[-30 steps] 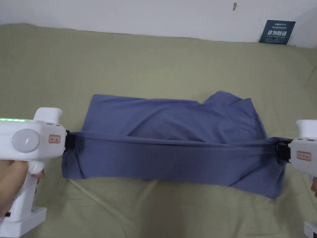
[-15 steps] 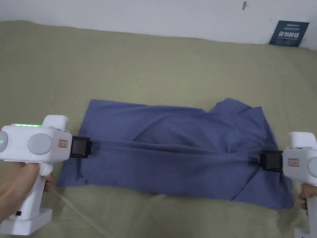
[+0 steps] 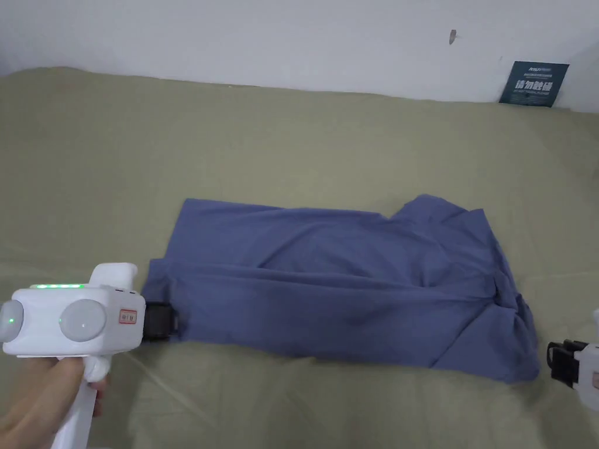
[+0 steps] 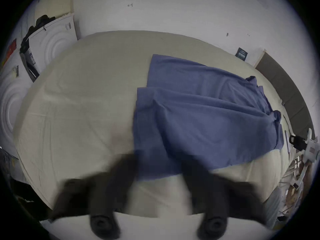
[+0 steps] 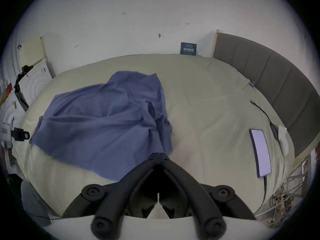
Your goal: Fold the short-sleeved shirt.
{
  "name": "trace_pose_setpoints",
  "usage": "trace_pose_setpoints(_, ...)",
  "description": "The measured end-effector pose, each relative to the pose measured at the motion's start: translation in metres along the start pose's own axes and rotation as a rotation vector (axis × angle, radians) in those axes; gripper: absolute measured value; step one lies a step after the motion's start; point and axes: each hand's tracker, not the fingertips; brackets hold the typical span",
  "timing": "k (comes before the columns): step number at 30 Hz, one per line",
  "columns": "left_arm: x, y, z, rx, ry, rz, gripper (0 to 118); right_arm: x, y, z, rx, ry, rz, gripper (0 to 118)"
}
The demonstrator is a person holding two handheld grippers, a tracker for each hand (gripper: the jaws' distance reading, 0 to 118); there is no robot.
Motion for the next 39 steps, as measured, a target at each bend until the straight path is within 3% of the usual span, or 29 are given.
trace_pose_setpoints(1, 0.003, -0.001, -0.007, -0.022, 0.038, -0.01, 118, 0.009, -0.004, -0.006, -0.013, 0.017, -0.026, 0)
trace_pose_setpoints(3, 0.004, -0.005, -0.024, -0.001, 0.075, -0.047, 105, 0.013, -0.006, -0.012, -0.025, 0.023, -0.037, 0)
trace_pose_setpoints(4, 0.006, -0.006, -0.031, -0.03, 0.078, -0.051, 92, 0.014, -0.007, -0.015, -0.032, 0.024, -0.043, 0)
trace_pose_setpoints(5, 0.007, -0.008, -0.034, -0.025, 0.076, -0.044, 58, 0.011, -0.009, -0.015, -0.031, 0.023, -0.045, 0)
trace_pose_setpoints(6, 0.008, -0.005, -0.031, -0.033, 0.057, -0.043, 37, 0.01, -0.01, -0.018, -0.038, 0.031, -0.046, 0)
trace_pose_setpoints(7, 0.01, -0.007, -0.031, -0.04, 0.016, -0.046, 25, 0.01, -0.009, -0.022, -0.042, 0.034, -0.043, 2)
trace_pose_setpoints(9, 0.016, -0.01, -0.028, -0.015, -0.003, -0.064, 14, 0.006, -0.009, -0.026, -0.058, 0.057, -0.038, 24)
trace_pose_setpoints(10, 0.02, -0.007, -0.024, -0.022, -0.014, -0.07, 14, 0.004, -0.009, -0.03, -0.061, 0.053, -0.04, 24)
trace_pose_setpoints(11, 0.022, -0.007, -0.025, -0.019, 0.005, -0.069, 13, 0.003, -0.008, -0.039, -0.095, 0.069, -0.04, 90)
trace_pose_setpoints(12, 0.021, -0.007, -0.026, -0.024, 0.005, -0.073, 13, 0.001, -0.008, -0.048, -0.137, 0.075, -0.044, 118)
trace_pose_setpoints(14, 0.012, -0.002, -0.029, -0.029, -0.008, -0.055, 13, -0.005, 0.003, -0.058, -0.122, 0.065, -0.032, 101)
trace_pose_setpoints(16, 0.008, 0.0, -0.031, -0.029, -0.021, -0.032, 13, -0.006, 0.008, -0.073, -0.143, 0.052, -0.025, 95)
trace_pose_setpoints(17, 0.006, 0.0, -0.032, -0.029, -0.027, -0.023, 13, -0.006, 0.002, -0.071, -0.152, 0.056, -0.022, 74)
trace_pose_setpoints(19, 0.008, 0.0, -0.026, -0.029, -0.032, -0.019, 13, -0.004, 0.002, -0.074, -0.165, 0.072, -0.029, 6)
trace_pose_setpoints(20, 0.01, 0.0, -0.025, -0.04, -0.04, -0.024, 12, -0.003, 0.002, -0.071, -0.153, 0.077, -0.055, 5)
trace_pose_setpoints(29, 0.011, 0.008, 0.016, 0.022, -0.016, -0.076, 11, 0.003, 0.008, -0.013, -0.073, 0.07, -0.01, 5)
trace_pose_setpoints(39, -0.01, -0.065, 0.062, 0.008, -0.023, -0.077, 11, 0.006, -0.064, 0.046, -0.099, 0.099, 0.024, 5)
